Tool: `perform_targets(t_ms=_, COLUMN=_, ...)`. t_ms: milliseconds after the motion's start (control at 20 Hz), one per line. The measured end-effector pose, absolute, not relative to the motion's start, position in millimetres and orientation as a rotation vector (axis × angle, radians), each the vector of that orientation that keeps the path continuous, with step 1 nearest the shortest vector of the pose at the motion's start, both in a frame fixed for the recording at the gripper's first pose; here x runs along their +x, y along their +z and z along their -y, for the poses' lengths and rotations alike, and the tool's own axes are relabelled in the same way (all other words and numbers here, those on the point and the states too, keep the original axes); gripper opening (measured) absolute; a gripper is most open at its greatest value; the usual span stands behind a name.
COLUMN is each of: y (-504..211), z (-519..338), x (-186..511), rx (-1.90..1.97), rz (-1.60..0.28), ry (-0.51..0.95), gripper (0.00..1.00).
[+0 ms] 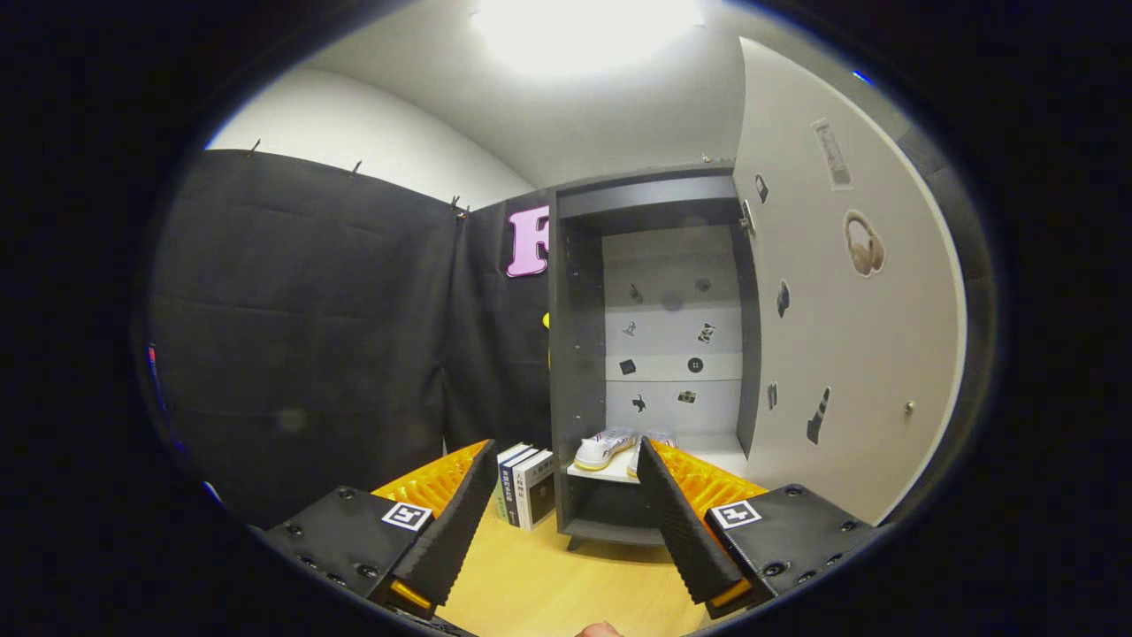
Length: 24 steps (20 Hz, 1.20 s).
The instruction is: Open the shoe cabinet door, grab the shoes and put them into the shoe cabinet, then close the shoe cabinet door.
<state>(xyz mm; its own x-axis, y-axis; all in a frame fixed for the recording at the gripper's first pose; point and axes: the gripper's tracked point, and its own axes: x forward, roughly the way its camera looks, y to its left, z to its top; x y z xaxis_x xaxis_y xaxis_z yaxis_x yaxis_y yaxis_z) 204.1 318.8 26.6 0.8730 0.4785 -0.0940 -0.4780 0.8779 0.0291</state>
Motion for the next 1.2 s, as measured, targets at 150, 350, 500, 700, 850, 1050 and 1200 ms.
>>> perform_targets(t_ms=150, y=38, z=-295, x=185, rx=0.037, rz=-0.086, ry=0.519, gripper=0.99)
perform_targets(t_ms=350, y=53, z=-251, x=168, rx=0.091, rz=-0.087, ry=0.526, gripper=0.98)
perform_targets(t_ms=500, y=62, z=-221, x=153, rx=0.122, rz=-0.098, ry=0.569, gripper=0.98)
perform_targets(t_ms=700, y=74, z=-172, x=150, rx=0.125, rz=-0.09, ry=0.579, gripper=0.98)
perform_targets(t_ms=850, y=75, z=-140, x=155, rx=0.125, rz=-0.084, ry=0.577, gripper=0.98)
perform_targets(t_ms=1050, y=68, z=-108, x=175, rx=0.114, rz=-0.084, ry=0.575, gripper=0.98)
perform_targets(t_ms=1200, y=59, z=-94, x=190, rx=0.125, rz=-0.094, ry=0.598, gripper=0.98)
